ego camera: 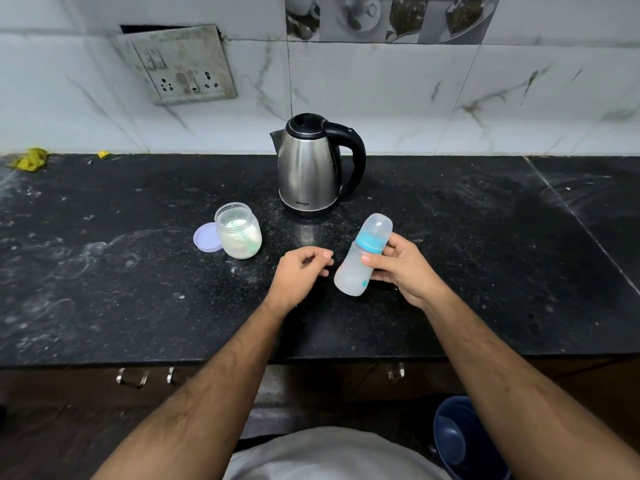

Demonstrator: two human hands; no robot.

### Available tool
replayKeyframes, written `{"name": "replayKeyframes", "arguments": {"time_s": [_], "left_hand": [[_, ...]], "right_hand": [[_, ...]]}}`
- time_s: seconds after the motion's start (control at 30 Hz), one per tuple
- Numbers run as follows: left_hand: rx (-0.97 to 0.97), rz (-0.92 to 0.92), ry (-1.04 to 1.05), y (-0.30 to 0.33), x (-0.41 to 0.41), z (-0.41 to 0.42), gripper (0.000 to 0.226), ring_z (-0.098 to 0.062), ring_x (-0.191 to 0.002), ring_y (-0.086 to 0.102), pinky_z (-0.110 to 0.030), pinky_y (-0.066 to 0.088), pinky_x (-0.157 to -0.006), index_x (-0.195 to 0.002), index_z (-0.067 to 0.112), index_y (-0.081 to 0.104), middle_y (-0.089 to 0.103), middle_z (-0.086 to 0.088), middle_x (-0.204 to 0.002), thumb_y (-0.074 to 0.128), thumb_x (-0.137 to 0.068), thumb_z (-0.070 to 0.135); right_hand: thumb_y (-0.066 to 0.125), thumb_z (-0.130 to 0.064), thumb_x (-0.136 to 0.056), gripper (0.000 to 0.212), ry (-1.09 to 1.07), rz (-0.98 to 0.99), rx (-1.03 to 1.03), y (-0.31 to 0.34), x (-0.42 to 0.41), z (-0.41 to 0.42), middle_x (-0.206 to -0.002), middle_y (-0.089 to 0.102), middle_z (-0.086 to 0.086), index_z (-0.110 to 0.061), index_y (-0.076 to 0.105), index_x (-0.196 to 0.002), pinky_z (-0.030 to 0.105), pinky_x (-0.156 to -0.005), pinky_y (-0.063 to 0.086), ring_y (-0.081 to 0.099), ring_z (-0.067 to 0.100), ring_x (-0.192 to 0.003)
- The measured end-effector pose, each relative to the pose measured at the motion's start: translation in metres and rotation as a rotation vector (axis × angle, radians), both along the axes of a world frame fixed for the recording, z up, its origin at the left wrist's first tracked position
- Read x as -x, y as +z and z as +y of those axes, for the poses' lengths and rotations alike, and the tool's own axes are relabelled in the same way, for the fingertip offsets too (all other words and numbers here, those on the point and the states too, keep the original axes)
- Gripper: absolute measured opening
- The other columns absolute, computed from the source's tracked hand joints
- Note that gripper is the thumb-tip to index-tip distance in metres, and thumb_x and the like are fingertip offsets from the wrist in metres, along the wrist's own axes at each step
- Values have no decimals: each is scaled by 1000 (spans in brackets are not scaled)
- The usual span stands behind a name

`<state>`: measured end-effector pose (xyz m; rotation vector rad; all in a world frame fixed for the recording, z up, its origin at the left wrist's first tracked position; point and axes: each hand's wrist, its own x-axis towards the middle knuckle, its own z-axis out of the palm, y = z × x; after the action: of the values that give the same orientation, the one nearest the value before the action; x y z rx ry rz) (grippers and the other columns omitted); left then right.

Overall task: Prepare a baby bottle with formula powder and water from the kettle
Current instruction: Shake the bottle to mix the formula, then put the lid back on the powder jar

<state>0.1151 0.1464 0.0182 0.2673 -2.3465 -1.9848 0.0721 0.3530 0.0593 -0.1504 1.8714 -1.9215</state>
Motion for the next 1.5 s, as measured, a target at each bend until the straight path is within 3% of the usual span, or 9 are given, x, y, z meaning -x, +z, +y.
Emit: {"name": "replayKeyframes", "arguments": {"time_s": [0.27, 0.4, 0.5, 0.63, 0.83, 0.97, 1.13, 1.33, 1.5], "left_hand": [[53, -12, -66, -1, 17, 0, 18, -4, -81, 67, -9, 45, -65, -107, 14, 73, 74, 1, -100, 60, -96, 19], [105, -34, -93, -2, 33, -1, 19, 6, -79, 65, -8, 44, -66, -110, 16, 73, 74, 7, -96, 61, -94, 17], [128, -67, -86, -2, 50, -4, 25, 13, -81, 63, -8, 47, -68, -117, 17, 69, 72, 8, -103, 60, -94, 13], [135, -87, -73, 0, 76, -7, 38, 1, -95, 64, -20, 53, -85, -123, 15, 66, 71, 3, -117, 56, -89, 3], [117, -129, -33, -2, 115, -10, 41, -23, -105, 68, -36, 52, -92, -124, 15, 63, 70, 1, -119, 56, -88, -1], [123, -136, -21, -4, 131, -9, 38, -11, -91, 63, -32, 51, -85, -125, 9, 62, 68, -1, -119, 58, -89, -2], [130, -155, -11, -9, 142, -7, 40, -10, -103, 62, -29, 50, -94, -125, 7, 62, 67, -2, -121, 57, -88, -6], [134, -166, 6, -11, 143, -4, 39, -13, -111, 62, -20, 45, -95, -126, 6, 62, 67, -6, -124, 59, -88, -4], [205, -180, 34, -5, 133, -1, 47, -9, -113, 57, -28, 42, -107, -134, 10, 56, 59, 6, -124, 61, -88, 6]], "right_hand": [[76, -1, -81, 46, 30, 33, -82, -11, 17, -12, -115, 73, 7, -12, 62, -123, 38, -86, 60, 72, 21, -104], [83, 0, -73, 50, 38, 165, -216, -21, 37, -25, -109, 74, 3, -12, 65, -117, 27, -86, 57, 72, 14, -97], [86, -3, -70, 50, 33, 269, -303, -26, 57, -33, -109, 73, -2, -21, 66, -112, 27, -89, 54, 70, 15, -101], [83, 4, -70, 56, 41, 315, -351, -22, 88, -45, -113, 70, 2, -15, 63, -120, 25, -92, 51, 67, 19, -107], [84, -1, -69, 59, 85, 318, -446, -25, 138, -58, -115, 70, 1, -15, 63, -122, 40, -100, 52, 66, 18, -109], [83, -1, -68, 58, 113, 290, -484, -31, 161, -62, -116, 69, 1, -18, 62, -120, 45, -102, 51, 65, 19, -111], [81, -4, -62, 58, 132, 275, -495, -47, 184, -65, -113, 70, 2, -26, 62, -113, 51, -101, 50, 65, 22, -110], [80, -7, -63, 65, 148, 252, -492, -55, 189, -66, -116, 69, 0, -23, 60, -122, 50, -101, 50, 64, 21, -112], [80, 1, -66, 81, 110, 215, -462, -53, 176, -65, -133, 62, 2, -20, 49, -139, 49, -108, 45, 58, 20, -123]]}}
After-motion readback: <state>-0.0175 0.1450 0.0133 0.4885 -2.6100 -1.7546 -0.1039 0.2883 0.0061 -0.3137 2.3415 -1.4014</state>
